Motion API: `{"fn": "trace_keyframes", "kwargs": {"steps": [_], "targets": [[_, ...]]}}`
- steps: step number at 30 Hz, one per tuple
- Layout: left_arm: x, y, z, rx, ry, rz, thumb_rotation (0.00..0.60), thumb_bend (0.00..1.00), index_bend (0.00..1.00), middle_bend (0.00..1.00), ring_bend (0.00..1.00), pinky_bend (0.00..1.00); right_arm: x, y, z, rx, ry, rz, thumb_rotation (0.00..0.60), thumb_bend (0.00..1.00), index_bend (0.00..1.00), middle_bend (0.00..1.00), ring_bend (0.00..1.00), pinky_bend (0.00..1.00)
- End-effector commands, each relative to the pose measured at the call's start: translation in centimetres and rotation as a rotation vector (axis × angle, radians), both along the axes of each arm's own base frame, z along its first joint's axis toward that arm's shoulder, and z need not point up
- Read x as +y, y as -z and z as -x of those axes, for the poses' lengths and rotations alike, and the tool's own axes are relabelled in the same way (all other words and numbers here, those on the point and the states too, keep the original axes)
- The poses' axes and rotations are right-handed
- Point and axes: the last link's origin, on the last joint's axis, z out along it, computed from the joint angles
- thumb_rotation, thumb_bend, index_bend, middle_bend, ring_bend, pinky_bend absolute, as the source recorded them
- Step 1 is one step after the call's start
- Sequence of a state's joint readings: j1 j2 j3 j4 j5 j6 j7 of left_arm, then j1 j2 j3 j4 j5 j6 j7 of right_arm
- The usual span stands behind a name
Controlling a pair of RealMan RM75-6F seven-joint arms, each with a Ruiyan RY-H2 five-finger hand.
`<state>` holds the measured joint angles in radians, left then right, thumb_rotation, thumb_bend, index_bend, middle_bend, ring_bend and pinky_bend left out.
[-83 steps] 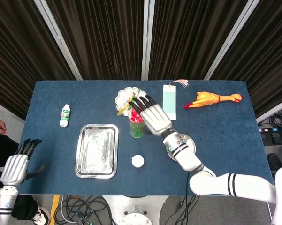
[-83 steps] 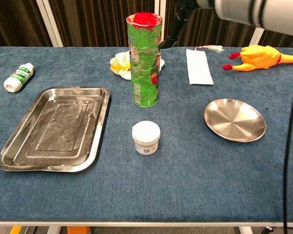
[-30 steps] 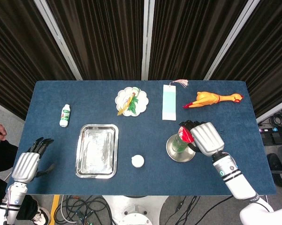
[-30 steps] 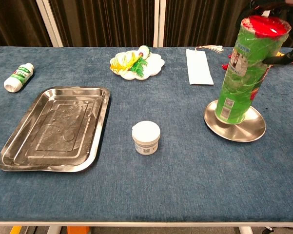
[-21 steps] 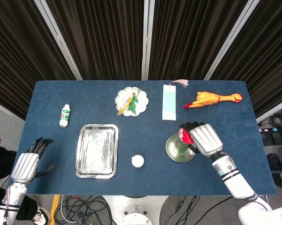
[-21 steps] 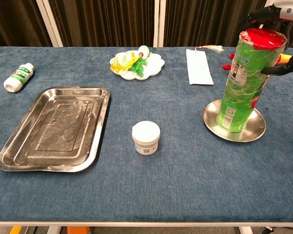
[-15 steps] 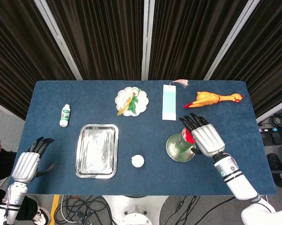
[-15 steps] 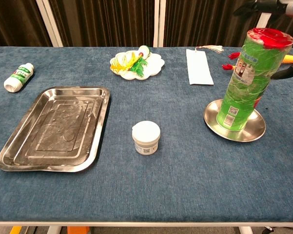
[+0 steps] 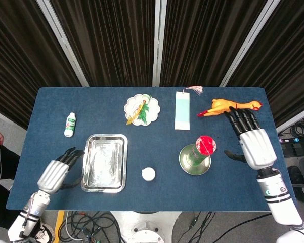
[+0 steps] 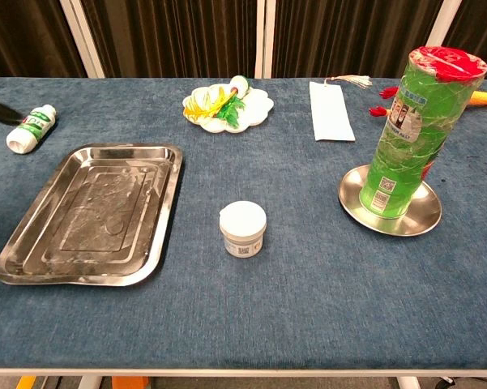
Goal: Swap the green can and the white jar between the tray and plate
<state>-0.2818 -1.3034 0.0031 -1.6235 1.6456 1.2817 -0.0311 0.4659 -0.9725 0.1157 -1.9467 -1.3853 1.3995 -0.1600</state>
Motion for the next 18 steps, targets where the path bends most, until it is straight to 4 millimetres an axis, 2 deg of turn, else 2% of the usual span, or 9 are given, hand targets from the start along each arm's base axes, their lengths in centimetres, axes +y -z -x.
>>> {"fn": "trace_keyframes", "kwargs": {"steps": [1, 10, 14, 18], "targets": [[1.2, 1.8, -3.7, -0.005, 0.113, 0.050, 0.600, 0.23, 0.14, 0.12, 0.05, 0.30, -0.3, -1.7, 3.2, -0.039, 0.061, 0.039, 0.600, 0.00, 0.00, 0.00, 0.00, 0.02], [3.8, 5.9, -9.7, 0.071, 0.344, 0.135, 0.600, 0.23, 0.14, 0.13, 0.05, 0.30, -1.4, -2.6, 6.5, -0.108, 0.136, 0.036, 0.600, 0.00, 0.00, 0.00, 0.00, 0.02], [4.5, 7.6, -11.7, 0.146, 0.452, 0.156, 0.600, 0.23, 0.15, 0.13, 0.05, 0.30, -1.6, -3.1, 7.6, -0.127, 0.166, 0.040, 0.600, 0.00, 0.00, 0.00, 0.00, 0.02], [4.9, 9.3, -13.2, 0.154, 0.482, 0.230, 0.600, 0.23, 0.15, 0.13, 0.05, 0.30, -1.5, -3.1, 8.5, -0.135, 0.188, 0.037, 0.600, 0.00, 0.00, 0.00, 0.00, 0.02]]}}
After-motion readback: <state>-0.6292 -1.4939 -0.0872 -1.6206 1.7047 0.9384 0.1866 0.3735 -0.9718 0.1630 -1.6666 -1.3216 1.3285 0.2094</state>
